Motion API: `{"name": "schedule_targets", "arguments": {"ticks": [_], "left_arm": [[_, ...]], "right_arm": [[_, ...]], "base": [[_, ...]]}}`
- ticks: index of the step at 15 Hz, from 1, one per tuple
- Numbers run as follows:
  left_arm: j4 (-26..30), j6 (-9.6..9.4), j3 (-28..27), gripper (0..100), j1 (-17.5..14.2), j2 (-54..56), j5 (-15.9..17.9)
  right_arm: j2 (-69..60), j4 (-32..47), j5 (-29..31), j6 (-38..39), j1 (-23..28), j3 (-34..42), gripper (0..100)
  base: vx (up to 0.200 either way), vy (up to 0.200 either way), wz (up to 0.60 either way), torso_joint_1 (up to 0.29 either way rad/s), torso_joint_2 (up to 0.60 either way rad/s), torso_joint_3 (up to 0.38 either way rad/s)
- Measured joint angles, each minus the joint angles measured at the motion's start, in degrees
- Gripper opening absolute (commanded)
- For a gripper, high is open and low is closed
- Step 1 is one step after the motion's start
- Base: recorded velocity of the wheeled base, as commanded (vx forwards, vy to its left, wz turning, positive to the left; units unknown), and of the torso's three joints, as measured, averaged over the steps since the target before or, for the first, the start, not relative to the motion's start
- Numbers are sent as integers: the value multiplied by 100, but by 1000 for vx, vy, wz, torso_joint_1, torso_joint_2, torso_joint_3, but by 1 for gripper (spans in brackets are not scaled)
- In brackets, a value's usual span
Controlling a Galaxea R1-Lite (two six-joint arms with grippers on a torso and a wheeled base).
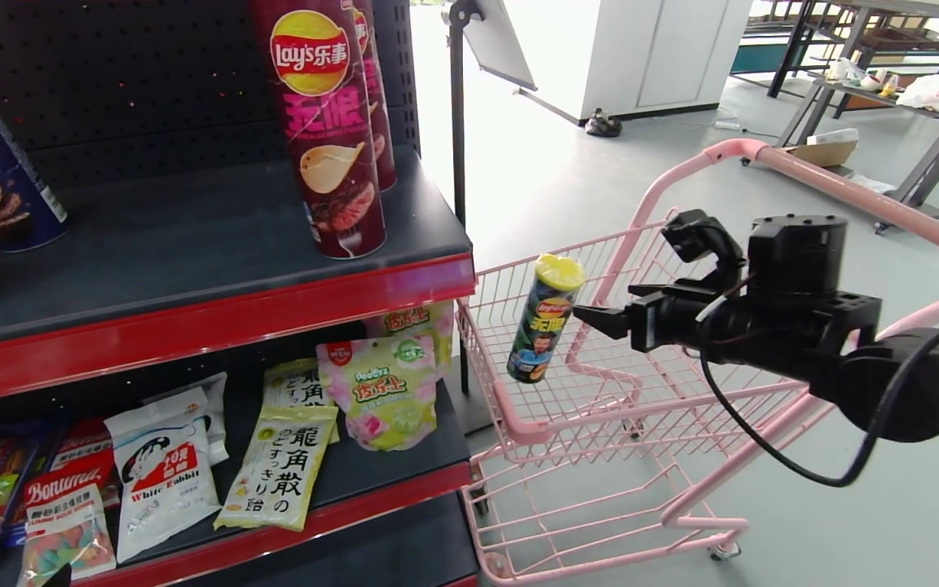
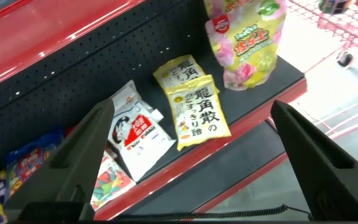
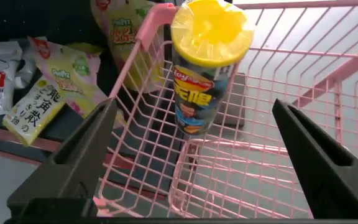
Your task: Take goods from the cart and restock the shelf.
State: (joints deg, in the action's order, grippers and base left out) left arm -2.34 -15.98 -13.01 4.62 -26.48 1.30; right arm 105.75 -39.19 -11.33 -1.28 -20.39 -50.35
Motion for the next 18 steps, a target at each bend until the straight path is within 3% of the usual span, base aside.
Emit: {"name": "schedule_targets", "arguments": {"ticks": [18], "left_arm": [[0,-2,-18,100,0,-179,-52]], "right_arm": [[2388,-187,38,669,-82,-2170,100]], "base": [[0,0,0,0,0,0]]}}
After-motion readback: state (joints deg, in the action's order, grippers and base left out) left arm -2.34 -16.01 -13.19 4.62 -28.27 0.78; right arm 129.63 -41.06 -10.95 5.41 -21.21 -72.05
